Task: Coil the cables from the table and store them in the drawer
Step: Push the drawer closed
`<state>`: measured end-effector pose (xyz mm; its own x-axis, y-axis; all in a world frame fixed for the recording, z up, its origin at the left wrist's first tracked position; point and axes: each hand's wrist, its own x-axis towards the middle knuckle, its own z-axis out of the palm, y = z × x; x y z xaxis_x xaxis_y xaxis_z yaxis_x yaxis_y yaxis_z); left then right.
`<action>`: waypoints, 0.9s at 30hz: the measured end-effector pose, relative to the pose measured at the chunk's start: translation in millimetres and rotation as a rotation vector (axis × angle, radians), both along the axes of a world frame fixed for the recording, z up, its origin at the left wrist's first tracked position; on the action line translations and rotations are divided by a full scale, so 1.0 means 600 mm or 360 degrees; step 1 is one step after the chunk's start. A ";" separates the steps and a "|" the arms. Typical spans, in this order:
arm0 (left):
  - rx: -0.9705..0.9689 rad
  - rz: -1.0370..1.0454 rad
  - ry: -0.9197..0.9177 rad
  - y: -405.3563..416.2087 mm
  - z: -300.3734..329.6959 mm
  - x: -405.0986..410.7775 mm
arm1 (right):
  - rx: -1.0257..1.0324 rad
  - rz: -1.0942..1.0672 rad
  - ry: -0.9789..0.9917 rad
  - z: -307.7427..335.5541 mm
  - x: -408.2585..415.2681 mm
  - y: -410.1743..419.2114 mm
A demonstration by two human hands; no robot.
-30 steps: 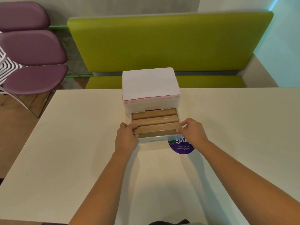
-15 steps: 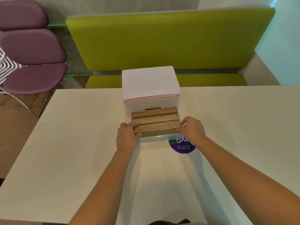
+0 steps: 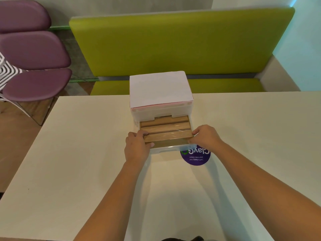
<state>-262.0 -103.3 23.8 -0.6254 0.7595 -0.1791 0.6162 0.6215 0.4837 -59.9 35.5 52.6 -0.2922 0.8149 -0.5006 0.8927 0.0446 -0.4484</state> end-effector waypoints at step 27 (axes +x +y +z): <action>-0.0129 0.0135 0.0097 0.024 0.008 0.016 | 0.0028 -0.0289 0.0224 -0.045 0.014 0.021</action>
<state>-252.3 -88.9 28.5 -0.6984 0.6879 -0.1975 0.5864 0.7082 0.3932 -51.7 48.1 25.7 -0.2056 0.8688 -0.4505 0.8156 -0.1023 -0.5696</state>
